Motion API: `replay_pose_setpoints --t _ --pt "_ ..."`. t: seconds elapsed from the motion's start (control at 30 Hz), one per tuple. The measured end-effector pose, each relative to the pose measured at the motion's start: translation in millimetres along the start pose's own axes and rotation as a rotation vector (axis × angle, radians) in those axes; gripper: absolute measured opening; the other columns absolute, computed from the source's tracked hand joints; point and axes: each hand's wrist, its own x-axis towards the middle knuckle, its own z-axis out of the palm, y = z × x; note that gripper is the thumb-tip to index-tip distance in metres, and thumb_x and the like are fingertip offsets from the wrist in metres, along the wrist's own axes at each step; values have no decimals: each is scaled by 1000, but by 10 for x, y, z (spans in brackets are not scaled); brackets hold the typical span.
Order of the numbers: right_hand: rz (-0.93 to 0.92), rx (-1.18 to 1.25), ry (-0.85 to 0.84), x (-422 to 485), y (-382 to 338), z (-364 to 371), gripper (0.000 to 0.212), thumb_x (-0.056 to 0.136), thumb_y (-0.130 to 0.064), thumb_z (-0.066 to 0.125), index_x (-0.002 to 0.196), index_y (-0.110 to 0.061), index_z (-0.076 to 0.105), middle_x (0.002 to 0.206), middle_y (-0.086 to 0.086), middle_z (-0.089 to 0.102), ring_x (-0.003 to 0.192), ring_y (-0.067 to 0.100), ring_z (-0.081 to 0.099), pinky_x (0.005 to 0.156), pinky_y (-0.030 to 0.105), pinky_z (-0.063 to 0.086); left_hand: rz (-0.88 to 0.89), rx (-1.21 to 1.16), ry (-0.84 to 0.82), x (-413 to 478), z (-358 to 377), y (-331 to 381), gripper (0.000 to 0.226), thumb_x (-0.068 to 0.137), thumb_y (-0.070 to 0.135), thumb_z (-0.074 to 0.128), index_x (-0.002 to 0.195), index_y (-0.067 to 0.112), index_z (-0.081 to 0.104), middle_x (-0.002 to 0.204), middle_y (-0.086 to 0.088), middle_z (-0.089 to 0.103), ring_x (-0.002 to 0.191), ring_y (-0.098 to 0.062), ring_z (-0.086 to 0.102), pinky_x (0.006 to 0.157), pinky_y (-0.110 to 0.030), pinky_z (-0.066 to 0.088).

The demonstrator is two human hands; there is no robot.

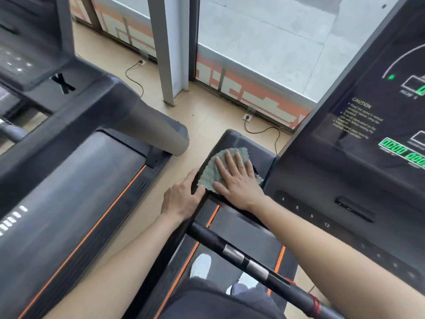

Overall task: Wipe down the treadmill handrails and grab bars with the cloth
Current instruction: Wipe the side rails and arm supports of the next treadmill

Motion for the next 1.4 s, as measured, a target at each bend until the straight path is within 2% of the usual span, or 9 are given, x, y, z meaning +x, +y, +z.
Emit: replay_pose_setpoints --t 0.17,0.37,0.6,0.77,0.93,1.0,1.07,1.23,1.4 --pt "-78 -111 42 -443 -77 241 80 99 -61 35 159 -33 -9 168 2 -13 153 33 -14 124 56 4 -16 -45 -21 -40 -38 -5 72 85 53 35 154 35 40 132 -13 66 110 -39 63 87 -42 50" --pt "-144 -158 53 -821 -124 328 69 102 -61 25 160 -33 1 169 -3 -4 154 31 -9 123 56 1 -53 -202 -207 -165 -120 -198 79 83 64 41 157 37 34 155 4 49 139 -21 49 112 -38 40" --pt "-206 -83 62 -593 -167 235 62 107 -49 19 160 -31 -7 168 -11 -7 154 21 -13 125 50 2 -177 -169 -124 -1005 -251 -641 65 92 54 56 153 37 41 153 15 49 136 -7 51 111 -35 43" --pt "-194 33 2 -64 -22 20 62 105 -51 14 160 -32 -8 167 -11 -13 154 21 -16 125 52 9 -329 4 -128 -1595 -217 -835 69 90 68 43 153 41 37 156 16 45 140 -13 47 108 -38 43" --pt "-151 -128 111 -46 -259 17 64 102 -58 8 160 -32 4 169 -8 2 155 30 -4 115 56 -26 -422 160 -66 -1722 -106 -731 66 90 72 29 149 44 36 143 7 60 126 -26 59 92 -41 46" --pt "-230 -140 97 -110 -438 55 62 103 -58 10 160 -33 7 169 -8 6 155 31 -5 112 55 -28 -410 191 -51 -1694 -120 -696 63 90 69 31 146 42 39 138 4 64 121 -28 61 90 -40 47" --pt "-351 -158 74 -142 -579 108 58 105 -54 12 159 -33 14 168 -7 13 155 33 -6 117 57 -18 -408 188 -41 -1689 -133 -670 57 94 63 37 146 40 42 138 3 63 122 -28 60 91 -40 46" --pt "-736 -287 22 -296 -933 302 57 103 -57 28 154 -31 28 155 -4 37 152 37 16 120 61 2 -421 161 -7 -1698 -164 -598 52 94 58 46 142 38 47 135 4 64 121 -28 60 89 -39 45" --pt "-880 -354 71 -338 -1006 391 69 94 -61 47 155 -34 27 152 -2 42 146 35 29 120 59 10 -431 147 6 -1706 -179 -575 72 79 70 34 141 37 49 132 -1 67 119 -32 61 91 -41 48"
